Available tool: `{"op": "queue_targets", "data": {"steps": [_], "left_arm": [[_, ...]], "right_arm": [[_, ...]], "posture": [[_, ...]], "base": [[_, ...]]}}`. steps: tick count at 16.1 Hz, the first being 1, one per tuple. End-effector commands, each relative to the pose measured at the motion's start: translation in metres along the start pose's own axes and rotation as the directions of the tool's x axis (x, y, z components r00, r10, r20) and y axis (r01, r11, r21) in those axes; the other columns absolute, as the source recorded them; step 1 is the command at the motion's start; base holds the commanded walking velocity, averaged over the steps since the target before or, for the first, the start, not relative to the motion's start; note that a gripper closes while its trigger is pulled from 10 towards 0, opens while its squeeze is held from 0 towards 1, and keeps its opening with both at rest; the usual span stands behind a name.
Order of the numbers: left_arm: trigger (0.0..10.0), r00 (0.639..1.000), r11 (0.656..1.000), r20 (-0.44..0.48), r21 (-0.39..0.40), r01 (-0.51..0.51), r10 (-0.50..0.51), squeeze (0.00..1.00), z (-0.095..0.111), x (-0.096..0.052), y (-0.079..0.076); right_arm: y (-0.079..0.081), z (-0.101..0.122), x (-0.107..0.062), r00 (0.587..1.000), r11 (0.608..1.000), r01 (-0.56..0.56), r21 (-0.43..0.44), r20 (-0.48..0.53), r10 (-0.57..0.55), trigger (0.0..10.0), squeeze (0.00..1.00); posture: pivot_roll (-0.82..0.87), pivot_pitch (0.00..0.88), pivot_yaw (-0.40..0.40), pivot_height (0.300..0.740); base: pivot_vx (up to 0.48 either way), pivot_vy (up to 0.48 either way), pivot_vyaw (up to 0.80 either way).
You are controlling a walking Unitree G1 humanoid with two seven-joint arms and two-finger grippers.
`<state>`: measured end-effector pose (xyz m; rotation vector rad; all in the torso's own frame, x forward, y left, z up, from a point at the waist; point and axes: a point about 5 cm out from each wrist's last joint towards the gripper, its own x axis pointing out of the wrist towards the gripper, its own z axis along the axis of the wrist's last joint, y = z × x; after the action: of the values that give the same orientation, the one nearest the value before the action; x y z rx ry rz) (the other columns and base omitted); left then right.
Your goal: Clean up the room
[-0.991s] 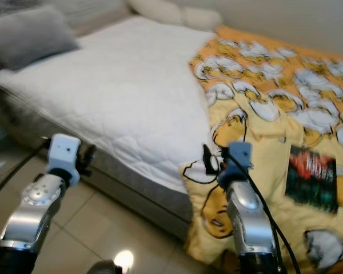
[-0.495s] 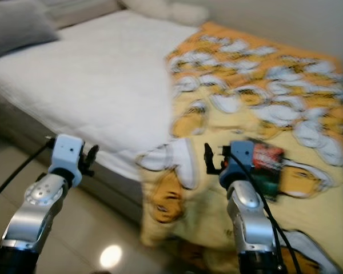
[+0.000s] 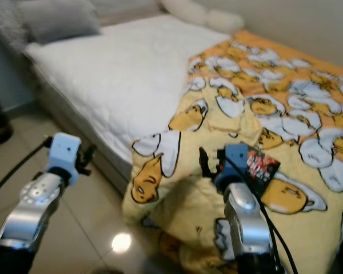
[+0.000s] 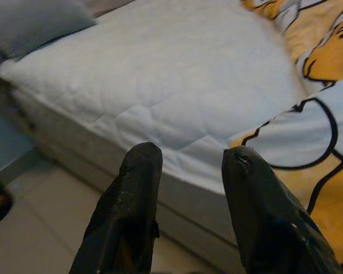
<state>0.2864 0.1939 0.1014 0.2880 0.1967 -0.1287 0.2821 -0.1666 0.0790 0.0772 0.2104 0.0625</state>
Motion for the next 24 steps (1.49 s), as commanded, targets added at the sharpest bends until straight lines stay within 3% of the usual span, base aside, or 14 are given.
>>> {"op": "queue_targets", "data": {"steps": [1, 4, 9, 11, 14, 21, 24], "left_arm": [[10.0, 1.0, 1.0, 0.002, 0.004, 0.007, -0.007, 0.42, 0.001, 0.001, -0.001], [10.0, 1.0, 1.0, 0.002, 0.011, 0.007, -0.007, 0.41, 0.001, 0.001, 0.0], [10.0, 0.999, 1.0, 0.021, 0.008, 0.026, -0.026, 0.4, 0.001, 0.0, -0.005], [10.0, 0.997, 0.998, 0.04, 0.019, 0.064, -0.065, 0.41, 0.003, -0.001, -0.011], [10.0, 0.991, 0.99, 0.045, 0.062, 0.126, -0.129, 0.4, 0.002, -0.006, -0.019], [10.0, 0.994, 0.994, 0.042, 0.06, 0.097, -0.099, 0.4, 0.001, -0.008, -0.013], [10.0, 0.981, 0.982, 0.07, 0.067, 0.178, -0.182, 0.41, 0.004, -0.011, -0.021]], "right_arm": [[-0.001, -0.001, 0.0, 1.0, 1.0, 0.011, 0.02, -0.004, -0.011, 10.0, 0.0], [0.001, -0.002, 0.0, 1.0, 0.999, -0.003, 0.035, -0.007, 0.004, 10.0, 0.0], [0.001, -0.005, -0.002, 0.999, 0.997, -0.004, 0.072, -0.034, 0.007, 10.0, 0.0], [0.0, -0.004, -0.003, 0.999, 0.996, -0.015, 0.083, -0.028, 0.018, 10.0, 1.0], [-0.001, -0.008, -0.003, 0.999, 0.995, -0.013, 0.104, -0.048, 0.018, 10.0, 1.0], [0.008, -0.012, 0.0, 0.995, 0.994, -0.04, 0.106, -0.083, 0.049, 10.0, 1.0], [0.006, -0.019, 0.01, 0.989, 0.984, -0.002, 0.178, -0.147, 0.028, 10.0, 1.0]], "posture": [[0.07, 0.0, -0.027, 0.74], [0.07, 0.0, -0.027, 0.74], [0.05, 0.0, -0.026, 0.74], [0.05, 0.0, -0.027, 0.74], [0.05, 0.0, -0.026, 0.74], [0.06, 0.0, -0.032, 0.74], [0.07, 0.0, -0.034, 0.74]], "base": [[0.0, -0.48, 0.0], [0.0, -0.48, 0.0], [0.0, 0.0, 0.0], [0.0, 0.0, 0.0], [0.0, 0.0, 0.0], [0.0, 0.0, 0.0], [0.0, 0.0, 0.0]]}}
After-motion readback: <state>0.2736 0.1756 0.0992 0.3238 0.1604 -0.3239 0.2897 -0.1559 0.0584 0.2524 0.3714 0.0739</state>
